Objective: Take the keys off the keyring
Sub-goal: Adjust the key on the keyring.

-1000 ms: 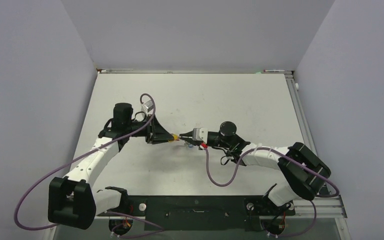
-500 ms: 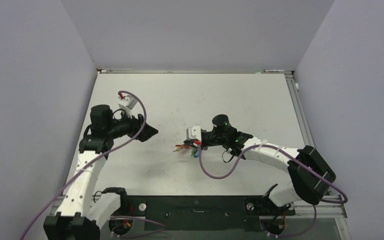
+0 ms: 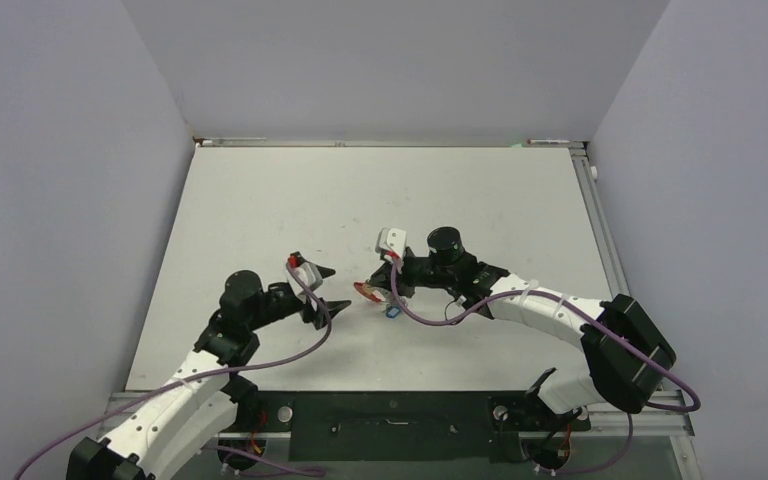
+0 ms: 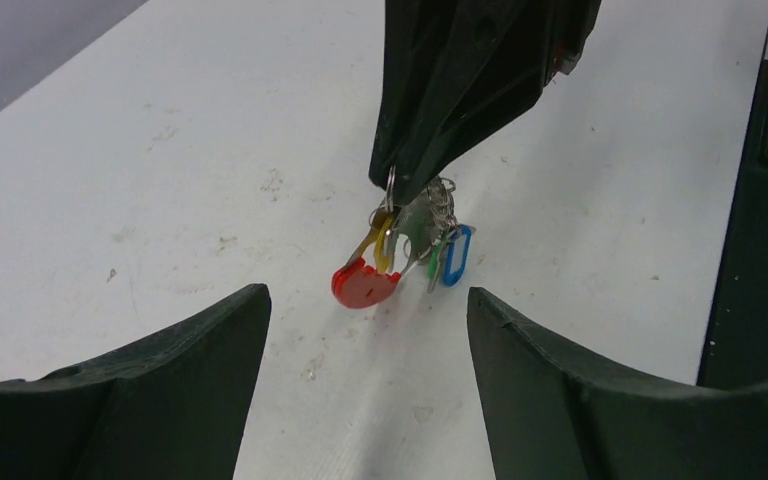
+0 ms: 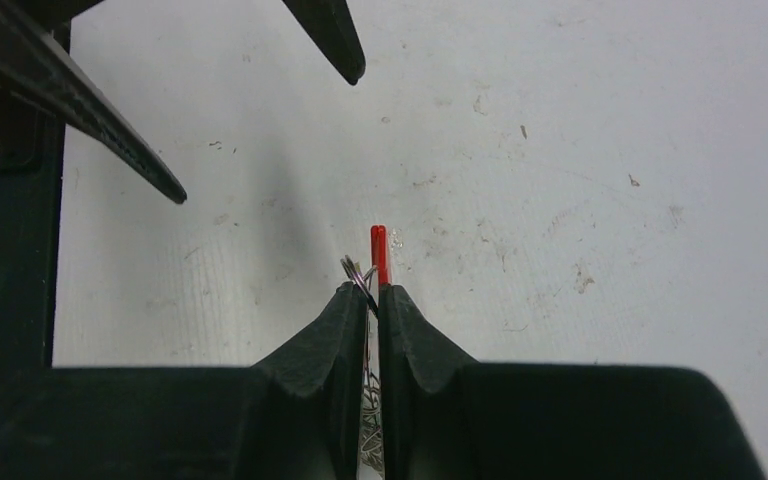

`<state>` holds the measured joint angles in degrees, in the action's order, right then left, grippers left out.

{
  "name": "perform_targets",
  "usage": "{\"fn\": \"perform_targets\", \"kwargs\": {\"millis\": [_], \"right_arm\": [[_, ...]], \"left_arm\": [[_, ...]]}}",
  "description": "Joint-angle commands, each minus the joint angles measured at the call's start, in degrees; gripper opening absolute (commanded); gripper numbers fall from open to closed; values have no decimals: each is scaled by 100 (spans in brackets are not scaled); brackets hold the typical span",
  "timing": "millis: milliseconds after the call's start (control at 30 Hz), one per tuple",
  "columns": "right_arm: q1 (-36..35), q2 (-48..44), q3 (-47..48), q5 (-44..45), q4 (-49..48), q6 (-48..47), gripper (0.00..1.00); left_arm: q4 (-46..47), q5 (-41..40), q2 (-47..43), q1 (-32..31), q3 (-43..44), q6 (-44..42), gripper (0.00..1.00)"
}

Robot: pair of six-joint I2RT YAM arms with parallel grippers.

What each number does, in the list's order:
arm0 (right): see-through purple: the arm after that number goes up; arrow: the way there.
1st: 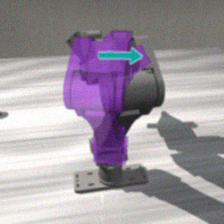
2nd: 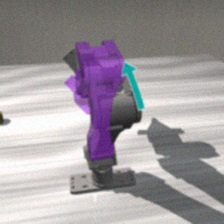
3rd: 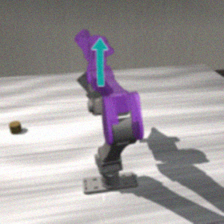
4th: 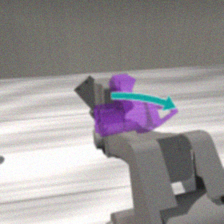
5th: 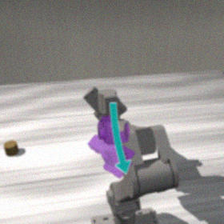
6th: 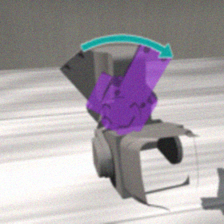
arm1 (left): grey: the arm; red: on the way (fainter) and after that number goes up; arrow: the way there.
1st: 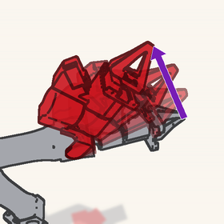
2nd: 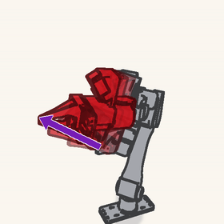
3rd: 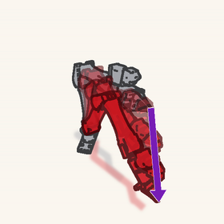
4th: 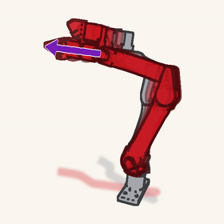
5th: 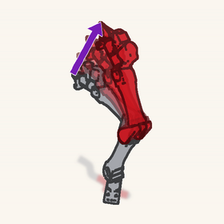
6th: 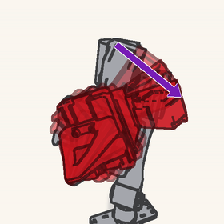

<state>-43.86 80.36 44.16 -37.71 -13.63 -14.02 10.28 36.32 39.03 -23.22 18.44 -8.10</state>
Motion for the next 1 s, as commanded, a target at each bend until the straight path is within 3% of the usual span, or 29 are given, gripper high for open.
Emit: {"fn": "perform_targets", "kwargs": {"millis": [0,167,267,433,967], "right_arm": [[-10,-210,263,381,-399,847,5],[-10,-167,364,686,-221,1392,5],[-11,-169,358,838,-272,1732,5],[-11,-197,354,874,-405,2067,5],[-10,-268,162,792,-714,2325,5]], "left_arm": [[1568,-956,408,-615,-139,-354,68],[2678,-1706,945,-1293,-514,-872,63],[3038,-1876,1337,-1507,-549,-1007,58],[3618,-2307,1960,-1650,-514,-1020,59],[3728,-2950,2678,-1927,-333,-254,56]]}}
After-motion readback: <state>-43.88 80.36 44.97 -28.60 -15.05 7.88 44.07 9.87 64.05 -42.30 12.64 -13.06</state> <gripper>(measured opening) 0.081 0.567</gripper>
